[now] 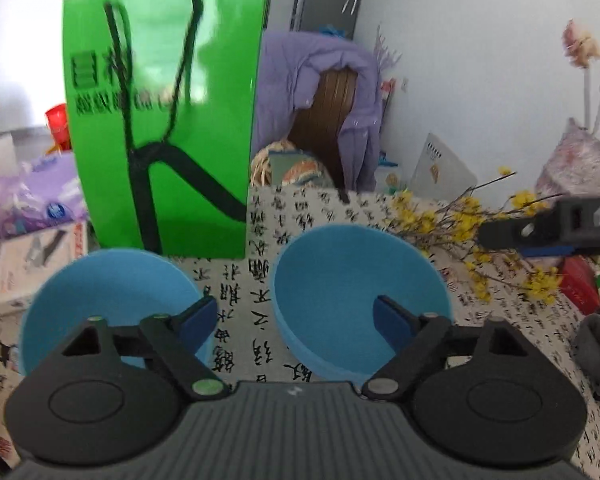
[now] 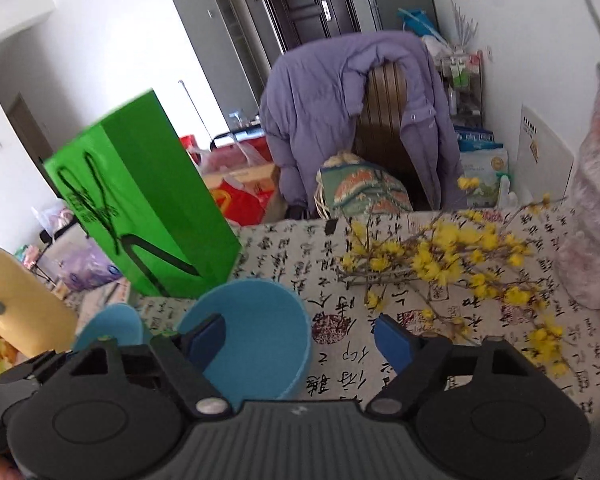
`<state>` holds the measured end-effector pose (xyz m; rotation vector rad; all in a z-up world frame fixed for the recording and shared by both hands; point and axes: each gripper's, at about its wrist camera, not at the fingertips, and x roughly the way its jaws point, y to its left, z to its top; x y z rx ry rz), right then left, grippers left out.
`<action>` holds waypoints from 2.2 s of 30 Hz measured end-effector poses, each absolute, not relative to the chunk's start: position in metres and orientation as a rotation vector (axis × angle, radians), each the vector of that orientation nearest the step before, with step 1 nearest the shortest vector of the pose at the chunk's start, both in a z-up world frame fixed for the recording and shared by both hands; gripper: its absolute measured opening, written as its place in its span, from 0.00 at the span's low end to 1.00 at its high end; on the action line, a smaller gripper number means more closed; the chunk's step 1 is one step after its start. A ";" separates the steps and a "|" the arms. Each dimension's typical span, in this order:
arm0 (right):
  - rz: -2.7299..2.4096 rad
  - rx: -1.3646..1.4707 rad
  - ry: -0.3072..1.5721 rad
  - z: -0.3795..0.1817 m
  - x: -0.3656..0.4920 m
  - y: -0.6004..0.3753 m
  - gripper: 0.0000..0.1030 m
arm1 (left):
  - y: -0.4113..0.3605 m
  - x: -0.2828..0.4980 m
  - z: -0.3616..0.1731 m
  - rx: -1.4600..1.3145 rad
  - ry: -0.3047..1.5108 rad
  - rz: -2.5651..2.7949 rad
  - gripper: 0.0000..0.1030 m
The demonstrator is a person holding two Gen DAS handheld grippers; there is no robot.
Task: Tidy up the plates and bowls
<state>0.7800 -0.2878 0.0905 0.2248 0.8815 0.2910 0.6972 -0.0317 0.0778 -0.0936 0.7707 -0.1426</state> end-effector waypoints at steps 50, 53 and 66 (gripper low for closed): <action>0.290 0.129 0.882 0.142 0.490 -0.350 0.10 | -0.117 0.421 0.154 -0.152 0.827 -0.185 0.15; 0.310 0.152 0.882 0.139 0.454 -0.359 0.11 | -0.121 0.390 0.145 -0.159 0.859 -0.180 0.15; 0.377 0.120 0.885 0.129 0.331 -0.367 0.13 | -0.122 0.273 0.125 -0.190 0.871 -0.163 0.15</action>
